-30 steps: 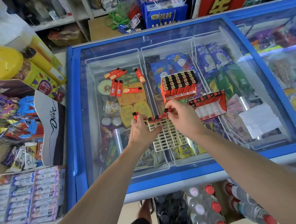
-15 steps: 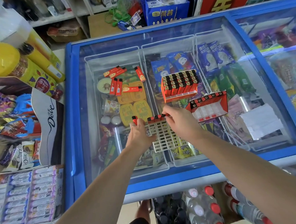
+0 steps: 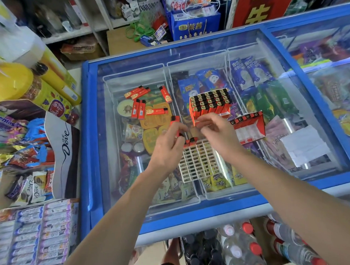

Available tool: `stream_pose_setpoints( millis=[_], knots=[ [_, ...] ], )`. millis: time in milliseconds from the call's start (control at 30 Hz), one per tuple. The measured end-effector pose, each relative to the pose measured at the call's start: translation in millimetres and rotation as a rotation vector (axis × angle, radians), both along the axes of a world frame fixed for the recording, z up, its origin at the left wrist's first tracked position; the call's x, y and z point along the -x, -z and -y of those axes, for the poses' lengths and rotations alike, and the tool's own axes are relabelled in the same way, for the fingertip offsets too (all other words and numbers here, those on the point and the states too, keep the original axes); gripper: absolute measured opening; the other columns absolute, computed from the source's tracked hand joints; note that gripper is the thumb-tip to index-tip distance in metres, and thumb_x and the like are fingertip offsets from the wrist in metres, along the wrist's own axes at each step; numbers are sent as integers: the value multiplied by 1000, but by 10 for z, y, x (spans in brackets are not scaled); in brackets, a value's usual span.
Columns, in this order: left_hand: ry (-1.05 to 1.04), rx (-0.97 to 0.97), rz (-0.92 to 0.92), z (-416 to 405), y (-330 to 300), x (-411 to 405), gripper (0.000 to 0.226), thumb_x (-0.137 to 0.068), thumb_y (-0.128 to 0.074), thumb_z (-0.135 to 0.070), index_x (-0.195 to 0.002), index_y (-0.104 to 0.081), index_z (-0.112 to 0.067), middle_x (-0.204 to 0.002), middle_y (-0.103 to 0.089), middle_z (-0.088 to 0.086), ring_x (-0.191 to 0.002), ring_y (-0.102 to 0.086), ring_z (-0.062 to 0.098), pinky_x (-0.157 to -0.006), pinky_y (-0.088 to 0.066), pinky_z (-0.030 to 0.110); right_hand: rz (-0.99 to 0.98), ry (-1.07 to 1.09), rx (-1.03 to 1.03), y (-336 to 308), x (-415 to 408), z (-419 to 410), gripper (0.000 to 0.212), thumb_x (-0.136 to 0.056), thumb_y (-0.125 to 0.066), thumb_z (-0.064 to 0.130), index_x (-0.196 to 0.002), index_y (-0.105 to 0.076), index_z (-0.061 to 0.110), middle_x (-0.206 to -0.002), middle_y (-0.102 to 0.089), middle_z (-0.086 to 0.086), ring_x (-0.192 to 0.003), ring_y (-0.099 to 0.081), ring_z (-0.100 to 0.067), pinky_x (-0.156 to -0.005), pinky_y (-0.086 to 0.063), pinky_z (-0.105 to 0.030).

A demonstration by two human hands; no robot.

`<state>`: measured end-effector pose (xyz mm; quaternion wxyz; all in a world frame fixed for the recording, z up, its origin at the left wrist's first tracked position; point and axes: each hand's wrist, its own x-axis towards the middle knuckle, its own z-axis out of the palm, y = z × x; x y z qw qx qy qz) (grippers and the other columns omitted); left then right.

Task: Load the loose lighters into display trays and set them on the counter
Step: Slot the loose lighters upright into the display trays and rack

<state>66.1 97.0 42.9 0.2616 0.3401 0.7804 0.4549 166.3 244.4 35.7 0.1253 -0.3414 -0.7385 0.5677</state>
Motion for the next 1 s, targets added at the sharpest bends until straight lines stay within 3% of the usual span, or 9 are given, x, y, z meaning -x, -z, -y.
stream_pose_setpoints(
  millis=[100,167,300,467,567,700,800,867,1000],
  knots=[
    [152,-10,117,-92,-84,-69,30,-100,-37,-20,-117,-58,-34,-68,-58,-22,-54,-43,3,-53,-36,18,-128,28,512,-172,-2,-117,32,-96,-48,11,-116,-71,17,-93,-74,-2,-68,-62,-12,-57,-46,-24],
    [187,26,162,-133,-104,-109,42,-100,-37,-22,-134,-46,-46,-75,-58,-13,-57,-46,8,-53,-41,26,-142,-16,677,-219,-35,-173,31,-98,-48,17,-118,-72,14,-87,-69,-5,-65,-57,-13,-55,-41,-25],
    [181,65,155,-178,-100,-177,54,-103,-43,-25,-147,-21,-46,-98,-55,-7,-61,-53,-5,-62,-42,23,-100,-91,681,-194,-71,-192,25,-97,-56,14,-116,-73,9,-77,-65,-3,-63,-54,-12,-55,-37,-27],
    [186,96,36,-188,-58,-202,44,-101,-54,-25,-138,-31,-27,-104,-62,-13,-68,-58,-12,-60,-43,7,-141,-39,648,-213,-120,-166,26,-91,-64,-2,-115,-70,5,-80,-67,-6,-67,-59,-13,-55,-44,-24],
    [200,200,-68,-136,-20,-175,39,-97,-60,-37,-125,-37,-24,-93,-61,-9,-63,-57,-10,-53,-41,7,-200,128,542,-263,-142,-211,25,-87,-66,-6,-110,-67,4,-73,-68,-4,-66,-61,-16,-57,-48,-25],
    [89,313,-259,82,72,-112,28,-95,-61,-36,-108,-39,-26,-80,-64,-5,-65,-63,13,-53,-51,30,-261,356,229,-261,-197,-300,22,-84,-67,-5,-103,-67,6,-71,-69,-3,-57,-62,-12,-53,-50,-23],
    [71,386,-335,217,188,-151,26,-95,-59,-33,-109,-40,-24,-71,-62,-3,-58,-60,20,-52,-50,33,-113,186,-170,-146,-263,-233,21,-87,-69,3,-102,-66,18,-91,-69,7,-76,-66,-2,-68,-53,-15],
    [155,460,-355,255,279,-211,28,-96,-58,-34,-115,-41,-23,-71,-63,-1,-59,-61,22,-56,-54,36,-16,17,-351,-44,-280,-162,21,-90,-68,3,-106,-66,16,-97,-68,9,-85,-65,2,-78,-53,-12],
    [308,624,-349,255,456,-279,41,-99,-56,-34,-134,-41,-19,-84,-68,5,-72,-67,28,-65,-59,43,73,-190,-504,126,-243,-101,18,-92,-64,0,-107,-65,10,-97,-69,2,-86,-67,-12,-81,-58,-27]
  ],
)
